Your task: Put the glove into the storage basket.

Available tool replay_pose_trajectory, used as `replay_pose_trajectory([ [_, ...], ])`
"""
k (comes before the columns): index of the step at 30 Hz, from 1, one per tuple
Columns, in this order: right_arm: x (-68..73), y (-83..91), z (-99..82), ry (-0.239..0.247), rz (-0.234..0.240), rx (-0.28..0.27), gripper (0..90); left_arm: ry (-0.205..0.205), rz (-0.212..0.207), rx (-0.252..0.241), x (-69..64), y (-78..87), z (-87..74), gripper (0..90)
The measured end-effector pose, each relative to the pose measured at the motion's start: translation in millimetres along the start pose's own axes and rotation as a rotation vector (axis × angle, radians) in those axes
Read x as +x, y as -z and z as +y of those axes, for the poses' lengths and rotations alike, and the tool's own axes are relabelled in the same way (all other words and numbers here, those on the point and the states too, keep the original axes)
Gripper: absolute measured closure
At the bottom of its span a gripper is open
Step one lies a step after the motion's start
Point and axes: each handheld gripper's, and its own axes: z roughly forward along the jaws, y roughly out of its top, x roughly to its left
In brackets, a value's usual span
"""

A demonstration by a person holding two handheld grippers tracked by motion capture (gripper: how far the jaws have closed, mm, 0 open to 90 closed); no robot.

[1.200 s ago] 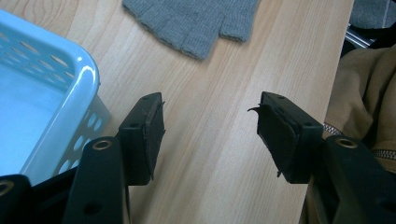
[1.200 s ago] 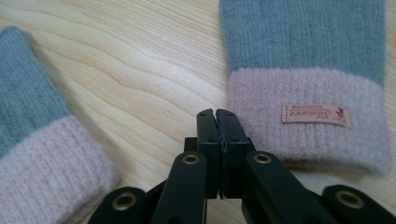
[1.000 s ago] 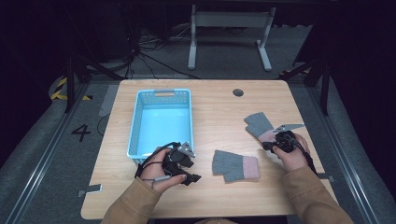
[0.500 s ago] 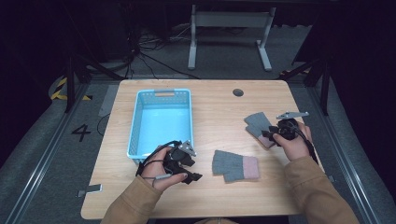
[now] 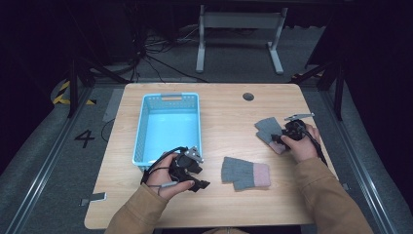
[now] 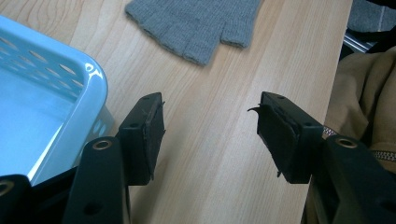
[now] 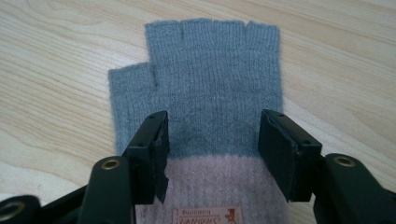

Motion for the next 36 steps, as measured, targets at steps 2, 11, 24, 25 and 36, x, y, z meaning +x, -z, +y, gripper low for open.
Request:
replay_pose_trajectory([
  [2,0.2,-1.5,0.0,0.005,-0.001,0.009,47.7,-0.001,-0.003,0.0,-0.1,-0.2,0.7,42.2],
  [11,0.8,-3.4,0.7,0.0,-0.001,0.029,74.6,-0.007,-0.005,0.001,-0.9,-0.9,2.2,42.3],
  [24,6.8,10.3,4.0,0.041,0.017,0.017,82.5,-0.003,-0.005,-0.001,0.0,0.2,1.7,42.3],
  [25,7.1,12.2,4.1,0.046,0.019,0.008,82.5,-0.002,-0.003,-0.004,-0.4,-0.1,1.7,42.3],
  [36,17.9,46.8,5.2,0.095,0.078,-0.062,82.5,-0.008,-0.002,-0.006,-1.5,0.2,2.7,42.3],
])
